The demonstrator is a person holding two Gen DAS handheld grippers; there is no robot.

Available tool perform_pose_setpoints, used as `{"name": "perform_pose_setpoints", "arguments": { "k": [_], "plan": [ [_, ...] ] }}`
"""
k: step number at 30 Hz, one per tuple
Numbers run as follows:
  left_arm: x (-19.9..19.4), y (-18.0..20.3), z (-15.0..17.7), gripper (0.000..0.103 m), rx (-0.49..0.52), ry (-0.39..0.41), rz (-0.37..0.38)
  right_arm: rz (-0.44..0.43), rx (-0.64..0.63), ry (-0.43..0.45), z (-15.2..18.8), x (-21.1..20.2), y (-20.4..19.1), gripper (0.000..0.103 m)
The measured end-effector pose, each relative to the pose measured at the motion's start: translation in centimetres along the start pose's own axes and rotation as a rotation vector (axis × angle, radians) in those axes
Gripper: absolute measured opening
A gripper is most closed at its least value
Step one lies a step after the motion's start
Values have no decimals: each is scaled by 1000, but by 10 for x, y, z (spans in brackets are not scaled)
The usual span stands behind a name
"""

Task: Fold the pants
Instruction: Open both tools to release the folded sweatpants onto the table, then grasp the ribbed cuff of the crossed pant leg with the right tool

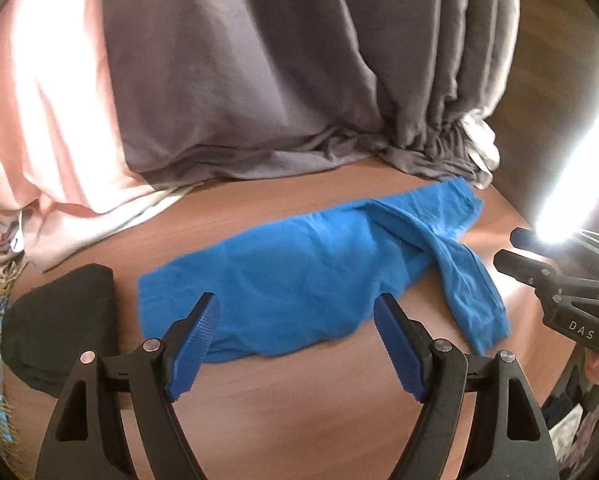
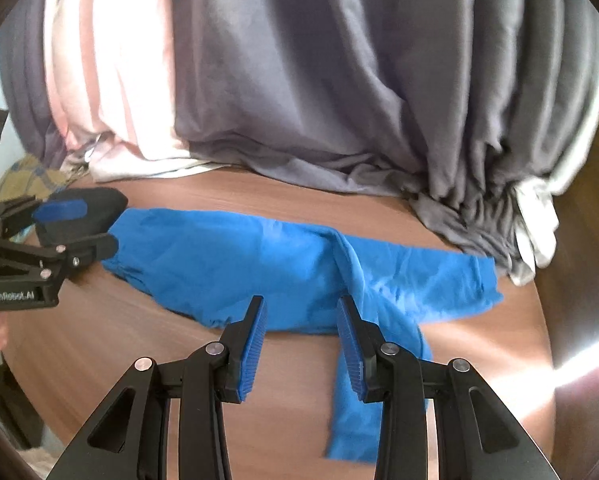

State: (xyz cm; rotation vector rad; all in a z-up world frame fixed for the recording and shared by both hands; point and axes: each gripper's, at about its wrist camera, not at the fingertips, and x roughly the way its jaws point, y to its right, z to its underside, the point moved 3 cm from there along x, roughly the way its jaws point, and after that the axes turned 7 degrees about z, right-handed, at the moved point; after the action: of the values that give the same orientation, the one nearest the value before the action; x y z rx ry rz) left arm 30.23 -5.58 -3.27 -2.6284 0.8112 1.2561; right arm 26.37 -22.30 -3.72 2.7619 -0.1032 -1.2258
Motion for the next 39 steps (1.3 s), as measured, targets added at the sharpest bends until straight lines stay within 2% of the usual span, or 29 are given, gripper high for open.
{"name": "perform_pose_setpoints", "arguments": {
  "k": [5, 10, 15, 20, 27, 31, 39],
  "plan": [
    [8, 21, 12, 79, 36, -22, -20, 38, 50, -11, 29, -4, 6, 36],
    [24, 43, 26, 79, -9, -52, -40, 53, 41, -47, 57, 4, 19, 36],
    [46, 62, 41, 79, -95, -101, -91, 8, -5, -61, 77, 17, 34, 36],
    [71, 82, 62, 79, -163, -164, -167, -55, -57, -120, 97, 41, 47, 36],
    [87, 97, 89, 79, -262, -224, -233, -150, -122, -188, 120, 68, 53, 36],
    [93, 103, 99, 79, -289, -252, -227, -179, -124, -200, 129, 76, 58, 36],
    [107, 111, 106, 79, -281, -299, -232, -194, -130, -214, 136, 85, 59, 36]
  ]
}}
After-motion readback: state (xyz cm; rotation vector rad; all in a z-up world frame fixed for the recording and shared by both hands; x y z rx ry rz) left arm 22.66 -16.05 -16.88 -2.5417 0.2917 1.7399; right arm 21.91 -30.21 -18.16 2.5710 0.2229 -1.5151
